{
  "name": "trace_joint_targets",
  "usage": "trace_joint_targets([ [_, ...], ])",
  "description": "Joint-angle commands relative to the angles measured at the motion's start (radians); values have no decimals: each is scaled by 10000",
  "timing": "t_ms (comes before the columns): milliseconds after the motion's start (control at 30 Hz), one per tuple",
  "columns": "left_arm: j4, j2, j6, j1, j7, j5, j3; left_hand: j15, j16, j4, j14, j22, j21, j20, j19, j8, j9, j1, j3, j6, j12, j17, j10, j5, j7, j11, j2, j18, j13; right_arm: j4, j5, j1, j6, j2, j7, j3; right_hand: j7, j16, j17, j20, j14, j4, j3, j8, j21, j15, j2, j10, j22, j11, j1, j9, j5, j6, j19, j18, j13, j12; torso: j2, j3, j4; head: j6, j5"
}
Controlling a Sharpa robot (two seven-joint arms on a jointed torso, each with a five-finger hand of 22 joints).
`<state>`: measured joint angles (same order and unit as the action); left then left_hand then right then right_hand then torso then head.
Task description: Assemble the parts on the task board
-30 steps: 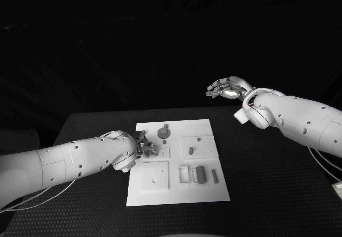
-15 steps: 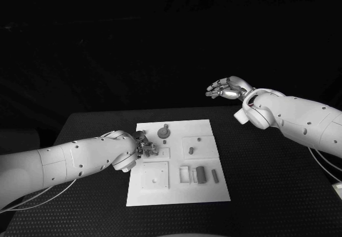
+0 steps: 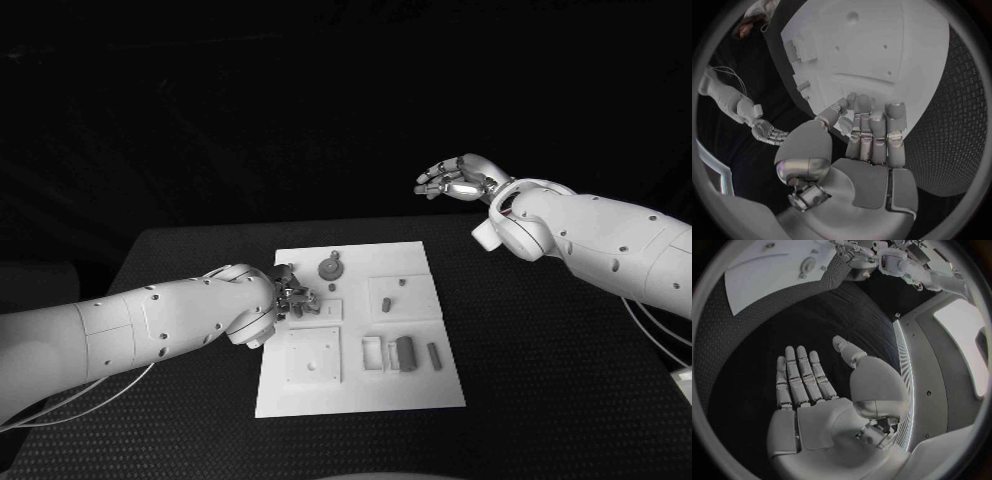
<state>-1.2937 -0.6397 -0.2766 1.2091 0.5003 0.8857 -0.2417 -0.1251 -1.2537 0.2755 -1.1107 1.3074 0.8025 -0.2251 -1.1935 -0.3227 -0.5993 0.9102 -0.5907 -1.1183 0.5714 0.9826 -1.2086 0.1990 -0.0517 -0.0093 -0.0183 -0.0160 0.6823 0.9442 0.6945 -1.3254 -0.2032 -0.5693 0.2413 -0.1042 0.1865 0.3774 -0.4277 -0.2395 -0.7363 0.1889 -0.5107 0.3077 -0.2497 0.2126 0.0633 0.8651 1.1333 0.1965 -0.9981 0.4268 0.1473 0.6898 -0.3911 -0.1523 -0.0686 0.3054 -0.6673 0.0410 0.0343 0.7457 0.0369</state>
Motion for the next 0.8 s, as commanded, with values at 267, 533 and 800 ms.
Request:
trace_joint_targets([
  [267,58,33,192,-8,-141,222,6,-133,-57,157,-45,221,46,-70,35,-110,-438,29,-220,-130,22,4,-464,74,-75,-276,-133,-760,14,19,84,3,159,8,40,4,308,-58,3,7,74,-53,-1,68,66,25,50,42,25,35,-61,-19,3,-56,59,108,7,-78,-1,2,-1,13,-7],
  [533,112,80,187,-9,-150,225,5,-134,-53,155,-44,219,48,-71,39,-104,-438,29,-225,-122,18,0,-456,50,-79,-275,-140,-759,16,47,89,4,158,6,39,4,309,-62,1,8,73,-60,2,72,72,25,51,47,35,36,-61,-26,3,-57,59,109,7,-89,-3,2,5,21,-36],
  [800,140,66,458,-10,-113,238,6,-135,-51,156,-45,219,50,-72,40,-103,-438,31,-227,-120,17,-2,-454,41,-80,-275,-137,-759,17,60,92,22,182,2,33,4,310,-67,-2,10,71,-66,3,76,78,25,51,54,46,36,-66,-35,3,-57,58,109,7,-101,0,5,0,40,-33],
])
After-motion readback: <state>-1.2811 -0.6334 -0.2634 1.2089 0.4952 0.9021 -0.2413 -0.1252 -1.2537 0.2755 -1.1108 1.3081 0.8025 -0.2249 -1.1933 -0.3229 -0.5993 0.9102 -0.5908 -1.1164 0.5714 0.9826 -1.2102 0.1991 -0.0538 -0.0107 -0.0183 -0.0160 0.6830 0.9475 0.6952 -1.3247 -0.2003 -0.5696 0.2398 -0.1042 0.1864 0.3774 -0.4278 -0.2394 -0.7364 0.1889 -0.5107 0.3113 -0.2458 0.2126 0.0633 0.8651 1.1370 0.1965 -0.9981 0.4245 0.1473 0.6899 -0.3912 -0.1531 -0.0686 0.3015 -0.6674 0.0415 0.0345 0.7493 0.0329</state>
